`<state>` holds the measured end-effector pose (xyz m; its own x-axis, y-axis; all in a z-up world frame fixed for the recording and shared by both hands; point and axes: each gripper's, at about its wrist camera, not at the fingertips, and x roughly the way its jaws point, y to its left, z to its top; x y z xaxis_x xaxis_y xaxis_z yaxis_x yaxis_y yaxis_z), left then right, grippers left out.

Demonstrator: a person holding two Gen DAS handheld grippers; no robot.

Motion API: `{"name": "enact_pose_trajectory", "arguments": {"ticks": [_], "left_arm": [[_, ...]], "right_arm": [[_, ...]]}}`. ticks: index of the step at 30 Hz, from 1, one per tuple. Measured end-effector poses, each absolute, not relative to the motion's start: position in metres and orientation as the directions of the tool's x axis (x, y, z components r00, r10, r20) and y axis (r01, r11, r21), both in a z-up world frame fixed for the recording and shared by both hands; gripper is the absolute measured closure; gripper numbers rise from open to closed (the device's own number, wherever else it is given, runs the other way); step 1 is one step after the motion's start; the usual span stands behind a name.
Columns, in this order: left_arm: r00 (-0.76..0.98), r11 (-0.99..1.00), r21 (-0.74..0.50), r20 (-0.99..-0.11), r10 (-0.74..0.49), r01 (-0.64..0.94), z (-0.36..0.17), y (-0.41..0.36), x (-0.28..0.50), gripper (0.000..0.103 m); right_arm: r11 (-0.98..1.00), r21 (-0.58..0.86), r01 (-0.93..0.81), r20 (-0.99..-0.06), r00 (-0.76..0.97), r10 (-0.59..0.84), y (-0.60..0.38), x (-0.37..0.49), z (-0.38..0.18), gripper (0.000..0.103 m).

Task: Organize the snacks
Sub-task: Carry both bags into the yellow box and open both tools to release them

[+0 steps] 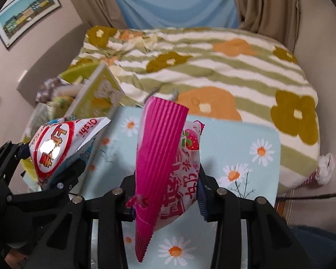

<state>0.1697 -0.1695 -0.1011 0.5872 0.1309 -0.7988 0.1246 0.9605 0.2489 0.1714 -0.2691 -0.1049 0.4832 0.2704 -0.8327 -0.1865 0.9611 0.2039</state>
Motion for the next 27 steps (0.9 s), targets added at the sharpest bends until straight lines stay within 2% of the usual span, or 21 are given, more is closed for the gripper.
{"name": "enact_pose_trajectory", "arguments": {"ticks": [8, 13, 19, 27], "left_arm": [[0.680, 0.979, 0.198, -0.723, 0.119, 0.040, -0.026, -0.105, 0.159, 0.029], [0.698, 0.980, 0.198, -0.703, 0.141, 0.002, -0.003, -0.046, 0.159, 0.029], [0.680, 0.980, 0.200, -0.715, 0.163, -0.024, -0.002, 0.022, 0.167, 0.029], [0.614, 0.980, 0.198, -0.776, 0.147, 0.016, -0.038, 0.097, 0.192, 0.028]], "right_arm": [[0.937, 0.207, -0.283, -0.765, 0.550, 0.335, -0.223, 0.162, -0.042, 0.065], [0.917, 0.237, -0.321, -0.730, 0.564, 0.386, -0.174, 0.163, -0.019, 0.065], [0.898, 0.272, -0.346, -0.711, 0.557, 0.430, -0.110, 0.173, -0.011, 0.065], [0.905, 0.292, -0.308, -0.723, 0.548, 0.420, -0.048, 0.186, -0.027, 0.065]]}}
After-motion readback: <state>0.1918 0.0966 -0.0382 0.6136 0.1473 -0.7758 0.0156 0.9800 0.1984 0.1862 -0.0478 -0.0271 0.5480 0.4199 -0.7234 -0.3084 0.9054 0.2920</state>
